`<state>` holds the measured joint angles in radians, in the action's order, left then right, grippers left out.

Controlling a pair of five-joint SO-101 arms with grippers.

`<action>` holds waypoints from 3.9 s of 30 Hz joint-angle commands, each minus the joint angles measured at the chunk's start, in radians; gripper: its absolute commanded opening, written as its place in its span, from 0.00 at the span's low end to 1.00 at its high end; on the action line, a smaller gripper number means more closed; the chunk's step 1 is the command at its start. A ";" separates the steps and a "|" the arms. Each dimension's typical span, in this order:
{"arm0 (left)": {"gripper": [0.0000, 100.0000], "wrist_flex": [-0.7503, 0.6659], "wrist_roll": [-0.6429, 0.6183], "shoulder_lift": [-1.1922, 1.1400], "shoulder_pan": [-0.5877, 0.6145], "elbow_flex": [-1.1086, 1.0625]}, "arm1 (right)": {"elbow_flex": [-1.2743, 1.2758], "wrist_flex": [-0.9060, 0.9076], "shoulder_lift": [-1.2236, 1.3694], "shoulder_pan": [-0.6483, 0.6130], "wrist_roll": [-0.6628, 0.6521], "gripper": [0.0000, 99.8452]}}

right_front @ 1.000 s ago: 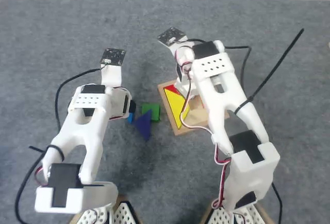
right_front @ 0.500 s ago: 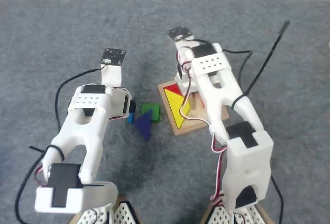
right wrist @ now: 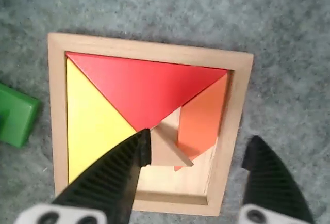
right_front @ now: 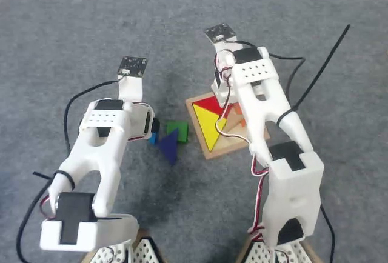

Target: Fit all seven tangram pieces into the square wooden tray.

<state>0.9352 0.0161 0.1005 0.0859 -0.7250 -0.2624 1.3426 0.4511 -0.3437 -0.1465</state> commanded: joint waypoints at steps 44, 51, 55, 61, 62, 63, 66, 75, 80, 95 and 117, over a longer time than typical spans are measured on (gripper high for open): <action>0.22 -0.034 0.008 0.006 -0.008 0.008 | 0.442 -0.295 -0.254 0.091 -0.074 0.22; 0.22 -0.034 0.008 0.006 -0.008 0.007 | 0.420 -0.309 -0.254 0.085 -0.097 0.22; 0.22 -0.034 0.008 0.006 -0.008 0.007 | 0.413 -0.341 -0.252 0.084 -0.098 0.22; 0.22 -0.034 0.008 0.006 -0.008 0.004 | 0.402 -0.335 -0.202 0.077 -0.098 0.22; 0.22 -0.034 0.008 0.006 -0.008 0.004 | 0.394 -0.321 -0.209 0.090 -0.095 0.22; 0.22 -0.035 0.008 0.006 -0.008 0.004 | 0.393 -0.315 -0.226 0.107 -0.092 0.22; 0.22 -0.043 0.008 0.006 -0.008 0.005 | 0.402 -0.321 -0.294 0.127 -0.072 0.22; 0.22 -0.051 0.008 0.006 -0.008 0.002 | 0.591 -0.407 -0.380 0.102 -0.077 0.22; 0.22 -0.049 0.008 0.006 -0.008 0.002 | 0.568 -0.395 -0.303 0.096 -0.081 0.22; 0.22 -0.052 0.008 0.006 -0.008 0.002 | 0.361 -0.372 -0.163 0.048 -0.071 0.22; 0.22 -0.055 0.008 0.006 -0.008 -0.008 | 0.525 -0.452 -0.202 0.128 -0.081 0.22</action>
<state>0.9014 0.0161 0.1005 0.0829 -0.7296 0.3498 0.8991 0.2071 -0.2256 -0.2094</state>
